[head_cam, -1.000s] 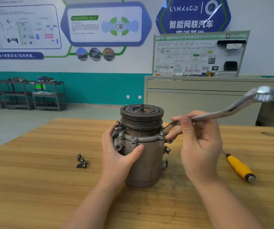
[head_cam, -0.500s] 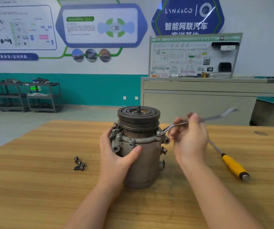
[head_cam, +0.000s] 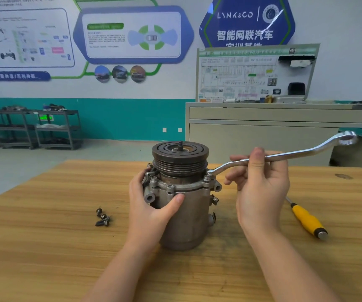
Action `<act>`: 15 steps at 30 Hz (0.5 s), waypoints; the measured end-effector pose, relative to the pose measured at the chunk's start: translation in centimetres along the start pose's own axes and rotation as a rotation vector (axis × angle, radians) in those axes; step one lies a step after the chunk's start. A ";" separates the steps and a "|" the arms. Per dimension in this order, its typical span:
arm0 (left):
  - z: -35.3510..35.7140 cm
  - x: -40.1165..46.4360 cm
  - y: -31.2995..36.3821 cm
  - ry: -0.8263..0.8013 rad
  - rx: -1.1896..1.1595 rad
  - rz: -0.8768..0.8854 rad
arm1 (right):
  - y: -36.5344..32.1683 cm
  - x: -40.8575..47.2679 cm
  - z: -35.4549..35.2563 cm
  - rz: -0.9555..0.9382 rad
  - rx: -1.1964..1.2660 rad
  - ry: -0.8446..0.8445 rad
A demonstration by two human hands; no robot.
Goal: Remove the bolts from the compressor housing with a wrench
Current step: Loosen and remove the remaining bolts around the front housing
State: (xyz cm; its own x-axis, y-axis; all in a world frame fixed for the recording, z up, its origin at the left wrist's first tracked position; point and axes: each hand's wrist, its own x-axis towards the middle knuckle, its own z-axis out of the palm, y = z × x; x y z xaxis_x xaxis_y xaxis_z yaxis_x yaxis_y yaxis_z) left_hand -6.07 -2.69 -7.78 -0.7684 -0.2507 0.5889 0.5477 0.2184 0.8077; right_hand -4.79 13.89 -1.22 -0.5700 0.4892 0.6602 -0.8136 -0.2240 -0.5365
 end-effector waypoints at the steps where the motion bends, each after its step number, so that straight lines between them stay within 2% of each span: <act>1: 0.0 0.0 0.0 0.002 0.003 0.002 | -0.1 -0.2 0.0 -0.060 -0.036 -0.029; 4: 0.0 0.0 0.1 0.010 0.001 0.006 | -0.4 -1.0 0.1 -0.238 -0.104 -0.179; 6: 0.0 0.1 0.0 0.015 0.008 0.011 | 0.0 -1.4 -0.1 -0.379 -0.160 -0.336; 8: -0.1 0.1 -0.1 0.007 0.021 0.022 | 0.5 -1.6 -0.4 -0.564 -0.288 -0.511; 10: -0.1 0.1 -0.2 0.001 0.034 0.026 | 1.2 -1.9 -0.7 -0.741 -0.427 -0.583; 12: -0.1 0.1 -0.2 0.012 0.035 0.034 | 1.4 -2.4 -0.5 -0.732 -0.413 -0.545; 15: -0.1 0.1 -0.2 0.016 0.007 0.029 | 1.1 -3.0 0.5 -0.407 -0.042 -0.327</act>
State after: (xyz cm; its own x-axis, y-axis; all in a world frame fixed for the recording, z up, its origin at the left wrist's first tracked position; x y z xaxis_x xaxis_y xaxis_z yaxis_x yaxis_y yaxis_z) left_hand -6.25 -2.85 -7.85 -0.7470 -0.2594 0.6122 0.5670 0.2323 0.7903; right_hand -4.04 11.76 -3.49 -0.2199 0.2394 0.9457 -0.9753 -0.0336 -0.2182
